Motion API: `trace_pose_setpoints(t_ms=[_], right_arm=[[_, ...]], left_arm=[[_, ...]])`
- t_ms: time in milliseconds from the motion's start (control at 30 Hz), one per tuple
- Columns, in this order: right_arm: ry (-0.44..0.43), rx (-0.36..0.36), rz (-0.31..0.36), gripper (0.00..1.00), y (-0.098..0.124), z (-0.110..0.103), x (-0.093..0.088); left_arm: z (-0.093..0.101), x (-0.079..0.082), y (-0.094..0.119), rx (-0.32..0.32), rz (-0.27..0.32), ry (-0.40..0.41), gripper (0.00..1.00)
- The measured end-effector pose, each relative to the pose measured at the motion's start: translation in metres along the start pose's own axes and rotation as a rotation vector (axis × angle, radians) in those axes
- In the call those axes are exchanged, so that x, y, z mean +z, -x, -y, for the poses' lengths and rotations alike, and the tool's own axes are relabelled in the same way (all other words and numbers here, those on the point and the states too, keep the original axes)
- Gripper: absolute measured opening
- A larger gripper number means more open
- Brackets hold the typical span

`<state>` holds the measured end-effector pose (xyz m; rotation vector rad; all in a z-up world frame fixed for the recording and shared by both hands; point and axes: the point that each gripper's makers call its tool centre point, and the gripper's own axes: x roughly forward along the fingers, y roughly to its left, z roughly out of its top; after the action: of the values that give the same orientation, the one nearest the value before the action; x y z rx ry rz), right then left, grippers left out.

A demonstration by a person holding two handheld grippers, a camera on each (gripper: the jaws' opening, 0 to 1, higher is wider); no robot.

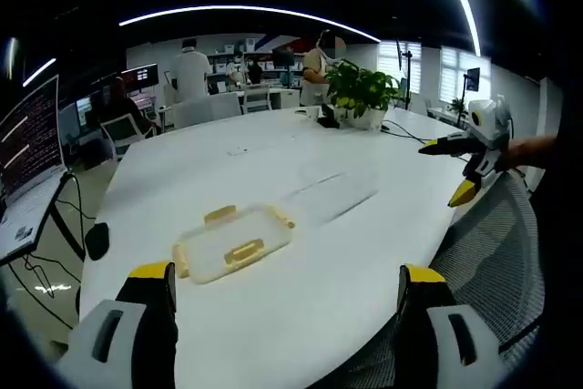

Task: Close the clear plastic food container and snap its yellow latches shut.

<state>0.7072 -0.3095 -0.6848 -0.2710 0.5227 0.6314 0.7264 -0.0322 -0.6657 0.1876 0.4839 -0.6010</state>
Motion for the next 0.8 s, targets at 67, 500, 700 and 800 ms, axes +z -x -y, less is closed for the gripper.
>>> trace_pose_setpoints(t_ms=[67, 500, 700, 800], right_arm=[[0.001, 0.000, -0.001, 0.99, 0.0002, 0.0000, -0.0001], [-0.006, -0.007, 0.003, 0.99, 0.0011, 0.0013, -0.0002], [-0.009, -0.007, 0.005, 0.99, 0.0011, 0.0009, 0.0000], [-0.010, -0.006, 0.005, 0.99, 0.0011, 0.0002, -0.0002]], left_arm=[[-0.0002, 0.0002, 0.0001, 0.000, 0.001, 0.002, 0.99], [0.0000, -0.0003, -0.0002, 0.003, 0.005, 0.000, 0.99], [0.0001, 0.0009, -0.0002, 0.003, 0.008, -0.002, 0.99], [0.0005, 0.0015, -0.0001, 0.001, 0.010, -0.004, 0.99]])
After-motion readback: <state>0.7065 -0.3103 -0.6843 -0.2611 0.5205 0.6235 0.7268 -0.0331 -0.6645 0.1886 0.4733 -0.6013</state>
